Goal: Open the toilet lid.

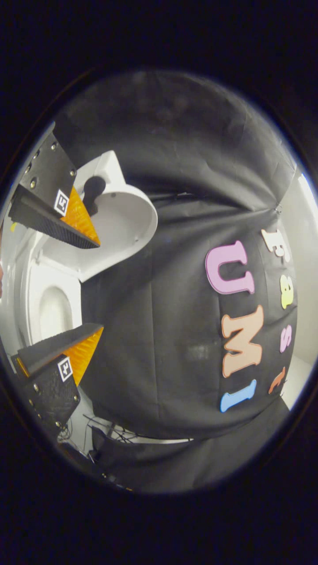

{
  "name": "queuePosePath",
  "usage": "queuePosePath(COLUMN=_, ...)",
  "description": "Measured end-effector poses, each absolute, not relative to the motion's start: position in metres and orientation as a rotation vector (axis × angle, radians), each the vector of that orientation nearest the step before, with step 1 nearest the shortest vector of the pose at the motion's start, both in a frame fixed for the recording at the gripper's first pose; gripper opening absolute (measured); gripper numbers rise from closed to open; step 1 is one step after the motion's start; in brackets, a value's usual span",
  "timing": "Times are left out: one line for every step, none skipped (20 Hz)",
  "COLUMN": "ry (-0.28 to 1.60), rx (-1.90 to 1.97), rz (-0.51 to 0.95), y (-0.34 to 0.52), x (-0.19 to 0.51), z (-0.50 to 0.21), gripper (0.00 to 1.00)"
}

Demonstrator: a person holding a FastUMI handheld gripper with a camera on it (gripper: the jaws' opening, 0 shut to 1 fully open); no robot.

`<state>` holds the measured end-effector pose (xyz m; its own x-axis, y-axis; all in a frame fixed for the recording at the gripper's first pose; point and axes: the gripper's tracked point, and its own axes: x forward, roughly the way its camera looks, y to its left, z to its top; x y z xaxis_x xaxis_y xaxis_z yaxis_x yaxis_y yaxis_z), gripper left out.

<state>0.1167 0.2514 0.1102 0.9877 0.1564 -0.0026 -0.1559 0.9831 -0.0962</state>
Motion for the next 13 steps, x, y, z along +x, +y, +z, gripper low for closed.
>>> queuePosePath(ry=-0.008, rx=-0.098, rz=0.136, y=0.235, x=0.120, z=0.111, gripper=0.99)
queuePosePath(ry=-0.011, rx=-0.094, rz=0.112, y=0.220, x=0.123, z=0.111, gripper=0.99)
queuePosePath(ry=-0.009, rx=-0.091, rz=0.100, y=0.207, x=0.125, z=0.109, gripper=1.00)
queuePosePath(ry=0.000, rx=-0.096, rz=0.086, y=0.196, x=0.129, z=0.107, gripper=1.00)
queuePosePath(ry=0.013, rx=-0.108, rz=0.070, y=0.185, x=0.131, z=0.104, gripper=1.00)
queuePosePath(ry=0.024, rx=-0.122, rz=0.058, y=0.176, x=0.131, z=0.102, gripper=1.00)
queuePosePath(ry=0.028, rx=-0.134, rz=0.049, y=0.170, x=0.131, z=0.101, gripper=1.00)
queuePosePath(ry=0.029, rx=-0.138, rz=0.043, y=0.166, x=0.132, z=0.100, gripper=1.00)
queuePosePath(ry=0.033, rx=-0.136, rz=0.043, y=0.165, x=0.134, z=0.099, gripper=1.00)
queuePosePath(ry=0.040, rx=-0.132, rz=0.045, y=0.165, x=0.135, z=0.096, gripper=1.00)
queuePosePath(ry=0.052, rx=-0.129, rz=0.052, y=0.168, x=0.137, z=0.092, gripper=1.00)
queuePosePath(ry=0.066, rx=-0.129, rz=0.053, y=0.170, x=0.139, z=0.086, gripper=0.99)
queuePosePath(ry=0.083, rx=-0.131, rz=0.054, y=0.171, x=0.140, z=0.080, gripper=1.00)
